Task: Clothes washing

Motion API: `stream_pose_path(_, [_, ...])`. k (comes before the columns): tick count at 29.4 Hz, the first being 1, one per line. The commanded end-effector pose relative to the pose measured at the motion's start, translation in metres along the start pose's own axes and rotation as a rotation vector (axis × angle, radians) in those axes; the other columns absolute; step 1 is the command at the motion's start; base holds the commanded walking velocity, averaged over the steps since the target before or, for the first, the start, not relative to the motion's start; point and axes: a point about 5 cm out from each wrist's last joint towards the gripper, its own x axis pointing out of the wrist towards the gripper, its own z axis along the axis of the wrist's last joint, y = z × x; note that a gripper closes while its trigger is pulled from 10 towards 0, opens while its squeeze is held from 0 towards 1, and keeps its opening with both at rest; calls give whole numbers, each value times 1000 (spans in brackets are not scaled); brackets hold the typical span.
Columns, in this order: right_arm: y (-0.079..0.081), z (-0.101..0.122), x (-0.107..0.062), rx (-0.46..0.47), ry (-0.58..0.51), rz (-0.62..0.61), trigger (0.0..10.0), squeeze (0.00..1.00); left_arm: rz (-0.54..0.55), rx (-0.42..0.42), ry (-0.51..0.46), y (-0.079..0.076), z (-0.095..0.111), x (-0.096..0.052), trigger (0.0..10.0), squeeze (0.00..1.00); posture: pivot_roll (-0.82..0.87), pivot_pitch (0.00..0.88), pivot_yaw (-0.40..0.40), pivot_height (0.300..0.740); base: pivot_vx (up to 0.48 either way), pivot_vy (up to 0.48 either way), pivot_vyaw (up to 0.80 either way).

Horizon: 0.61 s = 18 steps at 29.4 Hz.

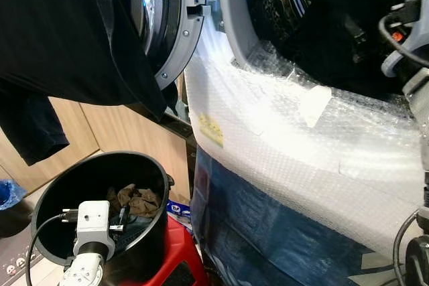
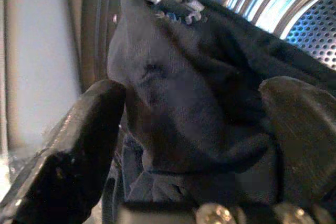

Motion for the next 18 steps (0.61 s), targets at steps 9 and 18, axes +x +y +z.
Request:
stream_pose_path(9, [59, 13, 8, 438, -26, -123, 10000, 0, -13, 3, 5, -1, 0, 0, 10000, 0, 137, 39, 53, 740, 0, 0, 0])
stream_pose_path(18, [80, 34, -17, 486, -171, 86, 10000, 0, -14, 2, 4, -2, 1, 1, 10000, 0, 138, 38, 54, 740, 0, 0, 0])
